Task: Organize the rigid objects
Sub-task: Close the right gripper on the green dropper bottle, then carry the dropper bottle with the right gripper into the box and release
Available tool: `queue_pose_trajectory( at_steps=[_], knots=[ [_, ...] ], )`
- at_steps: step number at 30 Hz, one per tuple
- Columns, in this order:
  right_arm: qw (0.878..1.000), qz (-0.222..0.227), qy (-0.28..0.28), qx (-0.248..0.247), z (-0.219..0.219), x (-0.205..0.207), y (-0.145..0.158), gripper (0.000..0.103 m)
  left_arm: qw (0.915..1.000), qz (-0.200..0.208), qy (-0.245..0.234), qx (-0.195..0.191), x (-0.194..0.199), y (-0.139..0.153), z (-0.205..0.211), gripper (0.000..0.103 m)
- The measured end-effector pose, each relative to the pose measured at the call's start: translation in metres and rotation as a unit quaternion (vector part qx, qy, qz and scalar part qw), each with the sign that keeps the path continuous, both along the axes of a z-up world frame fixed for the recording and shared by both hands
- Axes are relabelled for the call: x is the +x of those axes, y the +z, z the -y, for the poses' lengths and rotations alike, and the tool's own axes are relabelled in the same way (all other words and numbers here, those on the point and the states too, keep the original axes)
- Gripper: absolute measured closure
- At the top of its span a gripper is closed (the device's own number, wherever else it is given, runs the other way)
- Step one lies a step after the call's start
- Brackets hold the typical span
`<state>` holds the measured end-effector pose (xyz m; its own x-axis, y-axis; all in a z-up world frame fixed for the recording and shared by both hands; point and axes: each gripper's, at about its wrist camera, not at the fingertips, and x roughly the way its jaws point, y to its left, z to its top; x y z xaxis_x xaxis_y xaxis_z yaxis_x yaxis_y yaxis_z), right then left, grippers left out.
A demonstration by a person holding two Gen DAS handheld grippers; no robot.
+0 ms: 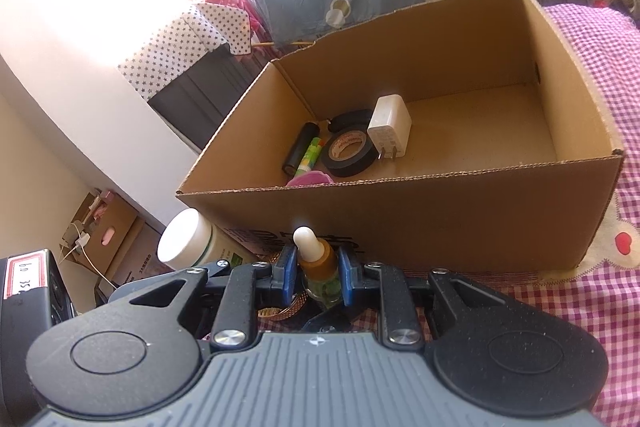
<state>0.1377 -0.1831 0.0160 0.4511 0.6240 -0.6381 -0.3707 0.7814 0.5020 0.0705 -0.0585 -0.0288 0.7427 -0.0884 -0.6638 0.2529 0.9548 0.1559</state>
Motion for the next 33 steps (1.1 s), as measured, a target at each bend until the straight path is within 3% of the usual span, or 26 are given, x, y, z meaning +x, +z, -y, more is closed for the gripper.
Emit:
queue_pose_trajectory(
  at_steps=[5, 10, 14, 18, 25, 33],
  knots=[
    [1.0, 0.02, -0.002, 0.001, 0.005, -0.017, 0.027, 0.079, 0.9998, 0.017, -0.005, -0.003, -0.02, 0.029, 0.004, 0.072],
    [0.997, 0.075, 0.013, 0.002, 0.009, -0.036, 0.072, 0.078, 0.9987, 0.052, -0.001, -0.006, -0.035, 0.074, 0.006, 0.072],
    [0.994, 0.109, 0.021, 0.006, 0.01, -0.033, 0.103, 0.078, 0.9973, 0.071, -0.001, -0.018, -0.031, 0.103, 0.003, 0.072],
    [0.992, 0.124, 0.025, 0.011, 0.009, -0.015, 0.12, 0.078, 0.9965, 0.081, 0.0, -0.018, -0.009, 0.114, 0.006, 0.072],
    [0.995, 0.098, 0.023, 0.006, 0.006, 0.04, 0.107, 0.078, 0.997, 0.027, 0.014, -0.071, 0.049, 0.103, -0.002, 0.072],
    [0.999, 0.032, 0.031, -0.002, 0.002, 0.096, 0.055, 0.078, 0.9958, -0.041, 0.032, -0.075, 0.091, 0.065, -0.008, 0.072]
  ],
)
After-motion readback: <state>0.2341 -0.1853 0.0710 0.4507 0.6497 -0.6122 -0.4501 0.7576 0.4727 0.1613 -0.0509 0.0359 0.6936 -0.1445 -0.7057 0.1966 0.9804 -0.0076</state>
